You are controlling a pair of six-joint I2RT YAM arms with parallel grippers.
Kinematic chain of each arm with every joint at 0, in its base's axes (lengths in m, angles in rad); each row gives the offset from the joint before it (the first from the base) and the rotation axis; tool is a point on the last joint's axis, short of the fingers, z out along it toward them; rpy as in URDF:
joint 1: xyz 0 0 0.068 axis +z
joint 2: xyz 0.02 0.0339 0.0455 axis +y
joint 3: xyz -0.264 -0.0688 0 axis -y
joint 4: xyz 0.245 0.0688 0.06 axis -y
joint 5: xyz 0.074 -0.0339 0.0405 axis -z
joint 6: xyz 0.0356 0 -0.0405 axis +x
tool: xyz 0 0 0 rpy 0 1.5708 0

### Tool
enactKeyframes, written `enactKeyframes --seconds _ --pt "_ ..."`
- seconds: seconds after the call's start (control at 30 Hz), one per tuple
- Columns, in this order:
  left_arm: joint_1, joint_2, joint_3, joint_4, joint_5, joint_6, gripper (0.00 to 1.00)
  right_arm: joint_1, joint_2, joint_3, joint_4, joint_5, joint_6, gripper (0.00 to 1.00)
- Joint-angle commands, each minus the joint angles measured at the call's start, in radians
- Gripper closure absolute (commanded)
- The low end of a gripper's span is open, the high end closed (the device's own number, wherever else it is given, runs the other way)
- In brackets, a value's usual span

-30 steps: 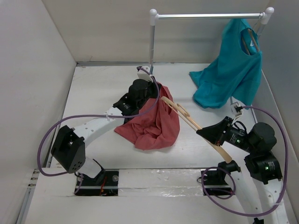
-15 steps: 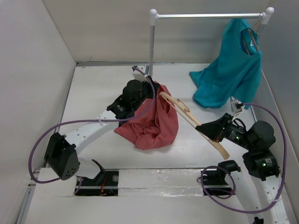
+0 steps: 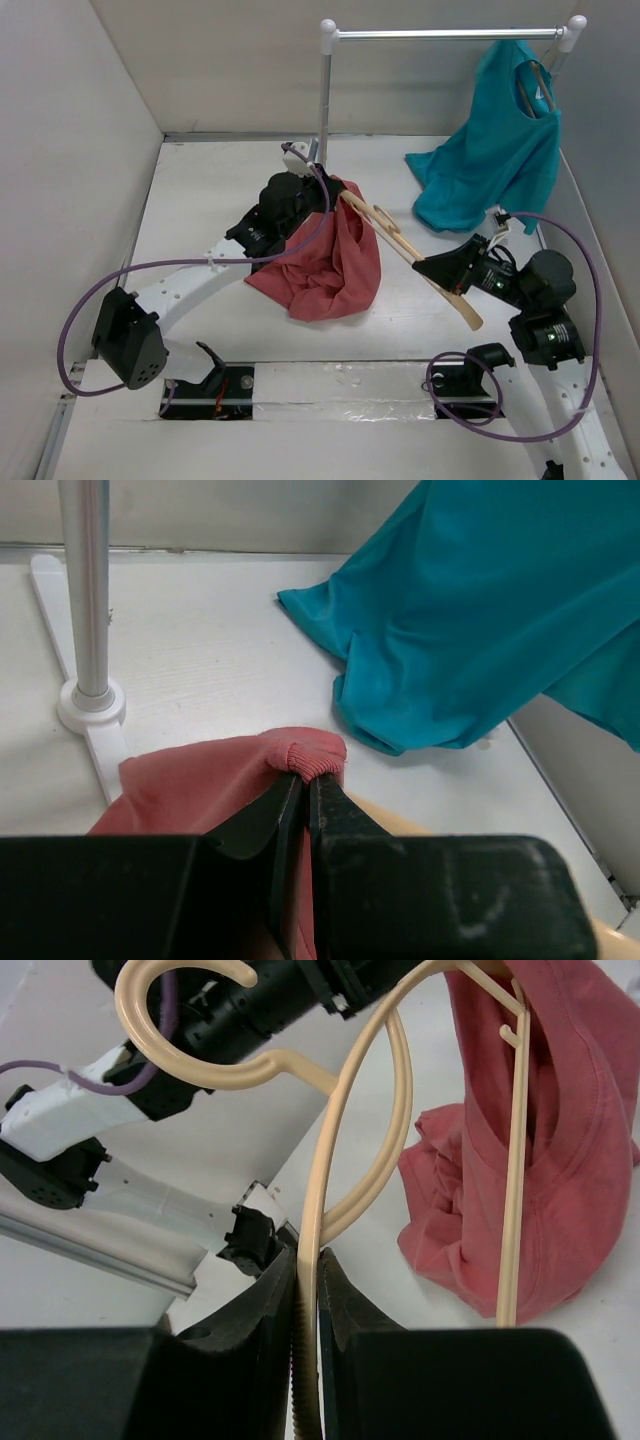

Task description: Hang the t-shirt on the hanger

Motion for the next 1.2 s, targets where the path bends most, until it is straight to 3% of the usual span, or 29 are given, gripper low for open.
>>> enactKeyframes --seconds 0.0,0.17,0.27,0.3,0.53,0.7,1.0,1.17 --pt "-0.012 -0.072 0.045 0.065 0.044 -0.005 1.00 0.022 0.035 -0.014 0.132 -0.026 0.028 1.00" --pt "-0.032 -0.135 0.050 0.057 0.098 -0.037 1.00 0.093 0.101 -0.027 0.147 0.047 -0.012 1.00" --pt "-0.032 -0.182 0.016 0.054 0.163 -0.086 1.00 0.157 0.150 -0.059 0.267 0.113 0.017 1.00" --pt "-0.032 -0.199 -0.019 0.057 0.167 -0.101 1.00 0.198 0.172 -0.063 0.373 0.130 0.028 1.00" --pt "-0.032 -0.293 -0.064 0.066 0.240 -0.156 1.00 0.379 0.367 -0.092 0.712 0.332 0.052 1.00" --pt "-0.032 -0.319 -0.096 0.060 0.254 -0.179 1.00 0.439 0.454 -0.119 0.977 0.469 0.054 1.00" --pt "-0.032 -0.333 -0.114 0.073 0.291 -0.192 1.00 0.418 0.765 -0.112 1.415 0.420 0.187 1.00" --pt "-0.032 -0.374 -0.142 0.015 0.152 -0.199 1.00 0.323 0.810 -0.096 1.572 0.359 0.299 1.00"
